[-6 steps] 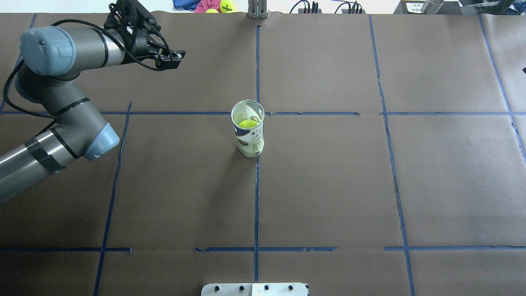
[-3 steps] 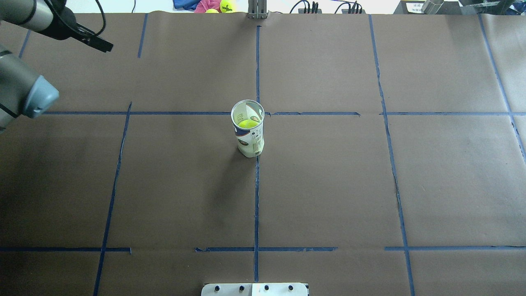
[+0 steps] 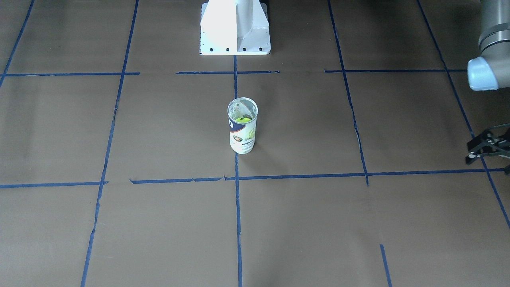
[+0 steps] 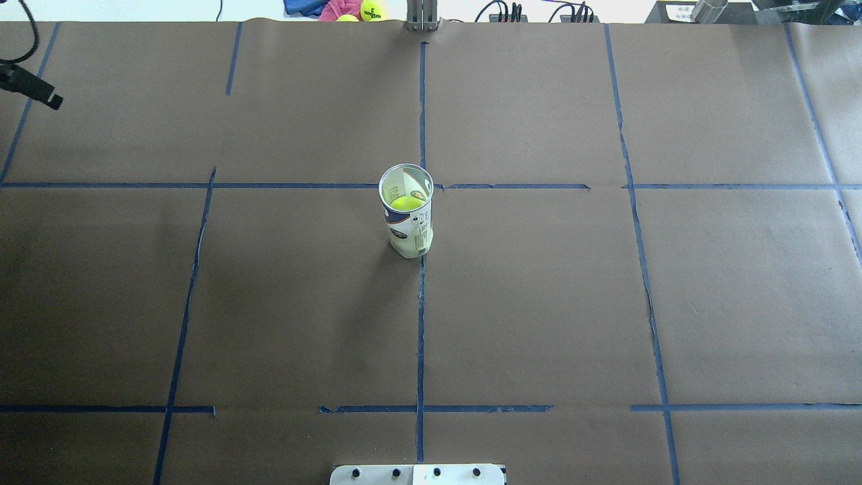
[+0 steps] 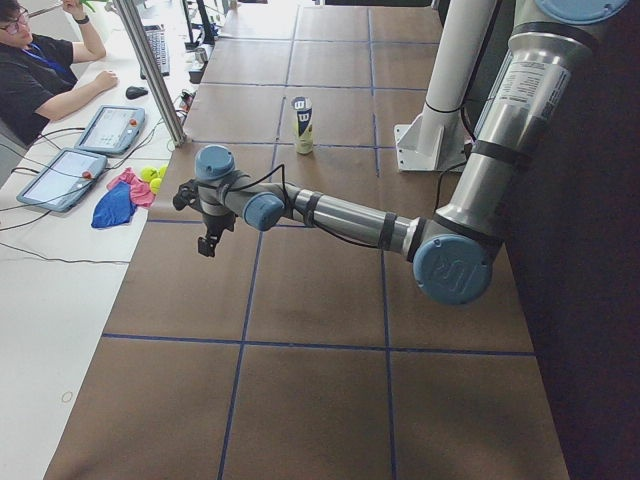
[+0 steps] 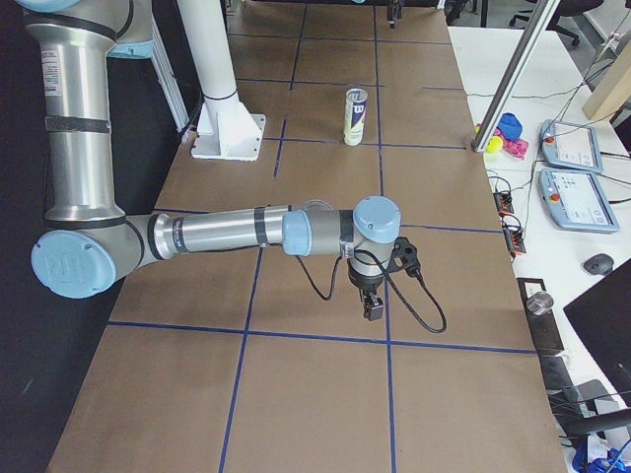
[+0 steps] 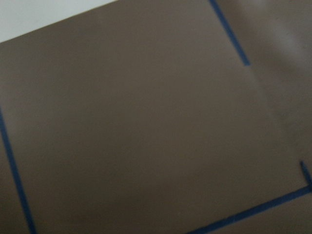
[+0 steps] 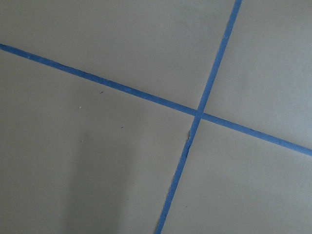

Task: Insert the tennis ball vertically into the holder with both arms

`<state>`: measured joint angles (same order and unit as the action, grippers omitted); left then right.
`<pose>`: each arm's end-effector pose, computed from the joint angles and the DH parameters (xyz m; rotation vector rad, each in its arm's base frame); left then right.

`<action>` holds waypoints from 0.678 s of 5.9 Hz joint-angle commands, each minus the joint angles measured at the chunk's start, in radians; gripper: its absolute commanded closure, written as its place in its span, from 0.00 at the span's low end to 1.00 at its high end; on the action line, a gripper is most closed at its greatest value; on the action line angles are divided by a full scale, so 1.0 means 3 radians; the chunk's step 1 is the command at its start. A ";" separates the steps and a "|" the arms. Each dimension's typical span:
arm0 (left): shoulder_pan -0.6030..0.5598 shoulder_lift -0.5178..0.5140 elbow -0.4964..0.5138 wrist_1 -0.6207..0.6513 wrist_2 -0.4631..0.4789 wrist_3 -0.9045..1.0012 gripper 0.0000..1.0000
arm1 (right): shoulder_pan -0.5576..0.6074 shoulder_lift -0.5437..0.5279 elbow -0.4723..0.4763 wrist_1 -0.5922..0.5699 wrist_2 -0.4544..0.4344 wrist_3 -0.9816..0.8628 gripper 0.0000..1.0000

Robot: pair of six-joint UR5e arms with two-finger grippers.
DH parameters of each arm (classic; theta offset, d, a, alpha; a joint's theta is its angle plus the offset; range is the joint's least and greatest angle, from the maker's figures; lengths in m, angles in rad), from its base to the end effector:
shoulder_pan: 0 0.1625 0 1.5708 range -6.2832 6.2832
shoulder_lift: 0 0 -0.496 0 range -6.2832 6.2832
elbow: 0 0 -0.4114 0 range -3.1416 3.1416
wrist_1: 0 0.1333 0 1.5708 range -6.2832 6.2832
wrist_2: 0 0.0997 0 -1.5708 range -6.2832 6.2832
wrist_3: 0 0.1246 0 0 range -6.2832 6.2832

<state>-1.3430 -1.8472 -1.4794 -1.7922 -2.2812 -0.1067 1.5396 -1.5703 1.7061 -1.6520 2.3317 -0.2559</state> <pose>0.1003 -0.6631 0.6113 0.2676 0.7570 0.2589 0.0314 -0.5136 0.6875 0.1374 -0.7529 -0.2938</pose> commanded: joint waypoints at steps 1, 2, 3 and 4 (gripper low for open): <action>-0.0415 0.0376 -0.0196 0.0644 -0.0081 0.0634 0.00 | -0.0003 0.0009 -0.0093 0.0000 0.0000 0.0055 0.00; -0.0594 0.0688 -0.0395 0.0879 -0.0177 0.0637 0.00 | -0.0003 0.0009 -0.0088 0.0000 0.0005 0.0141 0.00; -0.0692 0.0929 -0.0503 0.0907 -0.0234 0.0642 0.00 | -0.0003 -0.0007 -0.0098 0.0000 0.0005 0.0142 0.00; -0.0713 0.1093 -0.0519 0.0902 -0.0230 0.0632 0.00 | -0.0003 -0.0007 -0.0113 0.0000 0.0000 0.0137 0.00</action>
<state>-1.5412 -1.5773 -1.6199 -1.5287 -2.3452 0.0826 1.5386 -1.5711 1.6762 -1.6521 2.3327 -0.2156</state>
